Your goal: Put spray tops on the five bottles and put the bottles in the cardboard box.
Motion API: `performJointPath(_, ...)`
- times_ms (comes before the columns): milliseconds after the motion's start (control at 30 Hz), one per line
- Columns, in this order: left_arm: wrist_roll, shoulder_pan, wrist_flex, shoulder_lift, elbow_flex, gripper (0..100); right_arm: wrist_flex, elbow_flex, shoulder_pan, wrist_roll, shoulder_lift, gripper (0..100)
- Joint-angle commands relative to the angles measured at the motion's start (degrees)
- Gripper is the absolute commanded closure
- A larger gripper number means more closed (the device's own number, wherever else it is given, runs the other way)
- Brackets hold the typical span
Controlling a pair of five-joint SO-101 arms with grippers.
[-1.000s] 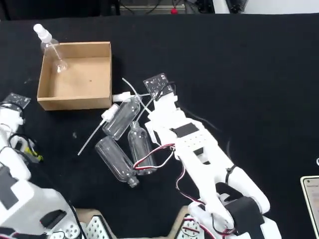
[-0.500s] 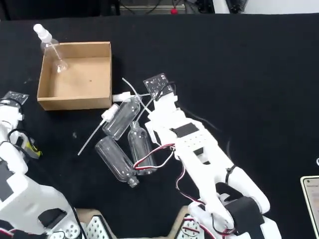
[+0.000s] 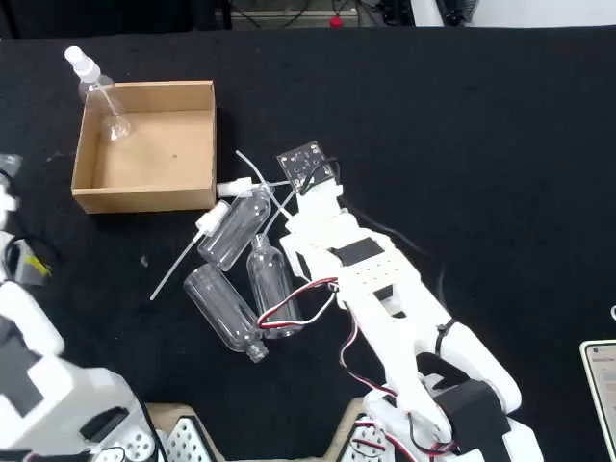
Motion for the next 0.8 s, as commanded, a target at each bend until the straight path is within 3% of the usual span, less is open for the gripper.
performJointPath(0,11.9,2.1,-1.6,-10.1,0.9,92,-1.0,-0.2,-0.5,0.0,-2.5,73.7)
performJointPath(200,27.9,6.4,-8.4,-20.8,12.8,92,-1.1,-0.1,-0.5,0.0,-2.5,73.7)
performJointPath(567,45.2,16.8,-11.6,-37.5,27.1,92,-0.9,-0.4,-0.5,0.0,-2.5,73.7)
performJointPath(767,47.7,22.4,-21.3,-40.9,37.4,92,1.6,-2.2,-0.5,0.0,-2.3,73.7)
